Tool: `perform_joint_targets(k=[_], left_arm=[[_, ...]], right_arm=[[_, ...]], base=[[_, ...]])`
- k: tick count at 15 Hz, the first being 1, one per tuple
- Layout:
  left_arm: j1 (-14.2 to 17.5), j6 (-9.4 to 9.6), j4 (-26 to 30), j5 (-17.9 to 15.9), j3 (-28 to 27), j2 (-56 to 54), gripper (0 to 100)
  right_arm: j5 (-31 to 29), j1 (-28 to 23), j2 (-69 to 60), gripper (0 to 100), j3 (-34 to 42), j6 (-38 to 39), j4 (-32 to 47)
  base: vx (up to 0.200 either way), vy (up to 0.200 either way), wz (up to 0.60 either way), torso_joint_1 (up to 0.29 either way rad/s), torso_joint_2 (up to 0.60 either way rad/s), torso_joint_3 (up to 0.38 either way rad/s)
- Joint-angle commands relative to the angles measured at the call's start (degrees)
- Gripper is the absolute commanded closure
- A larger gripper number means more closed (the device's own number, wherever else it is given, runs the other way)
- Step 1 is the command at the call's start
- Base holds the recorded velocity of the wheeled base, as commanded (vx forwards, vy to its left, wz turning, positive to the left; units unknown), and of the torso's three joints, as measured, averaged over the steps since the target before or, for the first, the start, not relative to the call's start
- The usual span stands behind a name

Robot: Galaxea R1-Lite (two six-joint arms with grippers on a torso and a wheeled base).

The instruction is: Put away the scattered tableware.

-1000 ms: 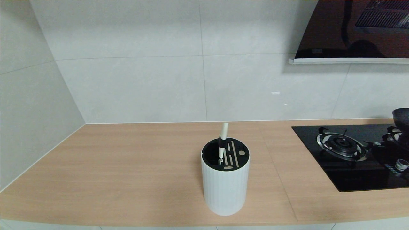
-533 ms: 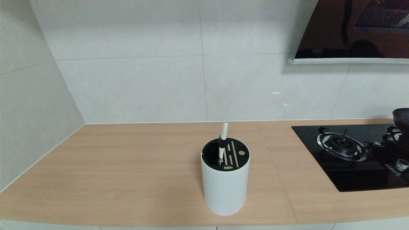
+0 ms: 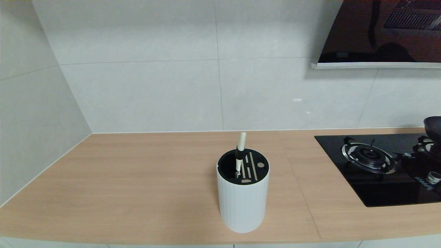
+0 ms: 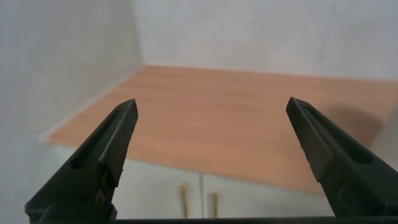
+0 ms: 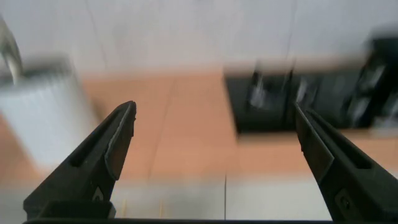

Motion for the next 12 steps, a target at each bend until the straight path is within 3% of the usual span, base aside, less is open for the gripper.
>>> perform_joint_targets(k=[1,3,5,8,12], left_arm=[[0.0,-0.18,-0.1,-1.7,1.2,0.1,0],[0.0,-0.36,2.5,-7.2,1.1,0.2,0],[0.0,-0.27,2.2,-7.1,1.1,0.2,0],[0.0,-1.94,2.0,-7.2,1.2,0.1,0],[0.0,-2.11,2.0,-7.2,1.2,0.1,0]], right_arm=[[0.7,0.0,0.0,0,0.5,-1.0,-0.2],[1.5,0.0,0.1,0,0.5,-3.8,-0.1],[-3.0,0.0,0.1,0,0.3,-5.8,3.5],[-1.8,0.2,0.1,0,0.5,-4.2,2.6],[-1.8,0.2,0.1,0,0.5,-3.9,2.6]], base=[[0.0,0.0,0.0,0.0,0.0,0.0],[0.0,0.0,0.0,0.0,0.0,0.0],[0.0,0.0,0.0,0.0,0.0,0.0],[0.0,0.0,0.0,0.0,0.0,0.0],[0.0,0.0,0.0,0.0,0.0,0.0]])
